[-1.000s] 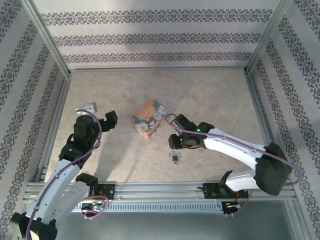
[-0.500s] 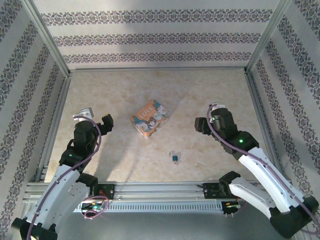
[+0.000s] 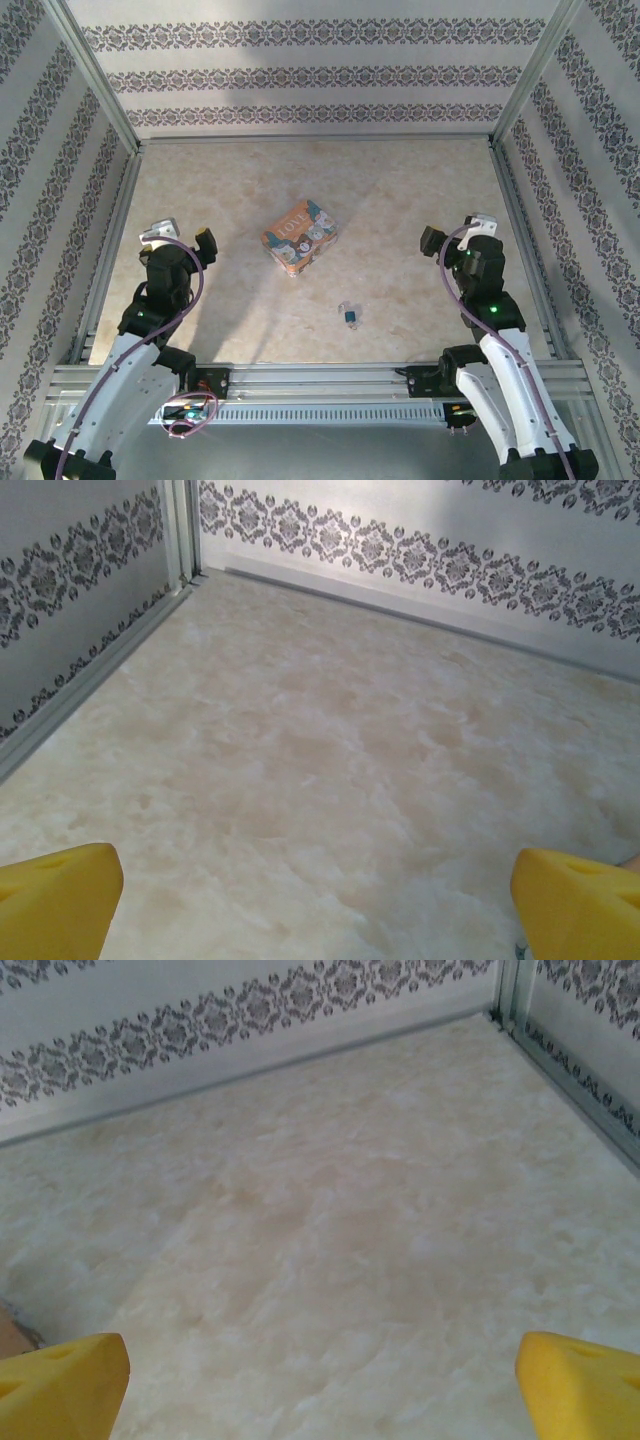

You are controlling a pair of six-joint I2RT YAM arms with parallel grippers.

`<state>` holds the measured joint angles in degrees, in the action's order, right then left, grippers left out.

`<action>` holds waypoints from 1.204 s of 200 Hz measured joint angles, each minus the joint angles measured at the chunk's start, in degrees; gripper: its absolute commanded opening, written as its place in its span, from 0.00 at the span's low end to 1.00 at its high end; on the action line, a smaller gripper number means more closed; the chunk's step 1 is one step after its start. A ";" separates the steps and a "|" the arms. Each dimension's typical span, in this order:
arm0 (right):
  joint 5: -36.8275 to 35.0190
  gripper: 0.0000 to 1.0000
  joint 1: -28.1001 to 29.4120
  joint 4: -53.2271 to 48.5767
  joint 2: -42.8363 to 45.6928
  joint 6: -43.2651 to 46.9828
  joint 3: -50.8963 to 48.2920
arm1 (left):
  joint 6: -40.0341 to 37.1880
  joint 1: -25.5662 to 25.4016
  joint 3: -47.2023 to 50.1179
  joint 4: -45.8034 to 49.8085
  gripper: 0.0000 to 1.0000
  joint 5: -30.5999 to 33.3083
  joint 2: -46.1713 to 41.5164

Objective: Unlock a padlock with a key

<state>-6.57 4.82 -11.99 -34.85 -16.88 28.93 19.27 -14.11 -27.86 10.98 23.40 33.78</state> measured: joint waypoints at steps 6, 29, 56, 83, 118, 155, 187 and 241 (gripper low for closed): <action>0.07 0.98 -0.22 1.49 0.11 0.39 -0.90 | -0.22 0.00 0.17 -0.28 0.99 0.28 -0.04; -0.92 0.98 -0.22 7.32 0.11 0.55 -5.09 | -0.81 0.00 1.33 -1.60 0.99 1.09 -0.15; -3.28 0.98 -0.96 14.40 -0.37 -0.48 -11.45 | -1.07 0.00 2.84 -2.75 0.99 1.57 -0.15; -5.09 0.99 -2.27 18.73 -4.09 -1.49 -14.34 | -1.38 0.04 3.56 -4.07 0.99 2.91 -0.13; -5.22 0.98 -3.23 24.15 -9.94 -1.73 -14.34 | -1.97 0.37 5.14 -7.10 0.99 4.13 0.57; -5.16 0.98 -3.23 32.09 -16.55 1.03 -14.34 | -2.93 0.37 6.78 -10.73 0.99 4.15 1.73; -4.44 0.98 -3.23 40.87 -24.48 3.91 -14.34 | -4.33 0.37 7.41 -13.99 0.99 4.24 3.67; -0.39 0.98 -3.23 52.76 -33.79 10.60 -14.23 | -5.42 0.37 7.39 -16.90 0.99 3.41 6.51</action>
<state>-6.96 1.58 40.77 -68.64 -6.28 14.70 13.85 -13.74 -20.47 -5.91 26.81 40.29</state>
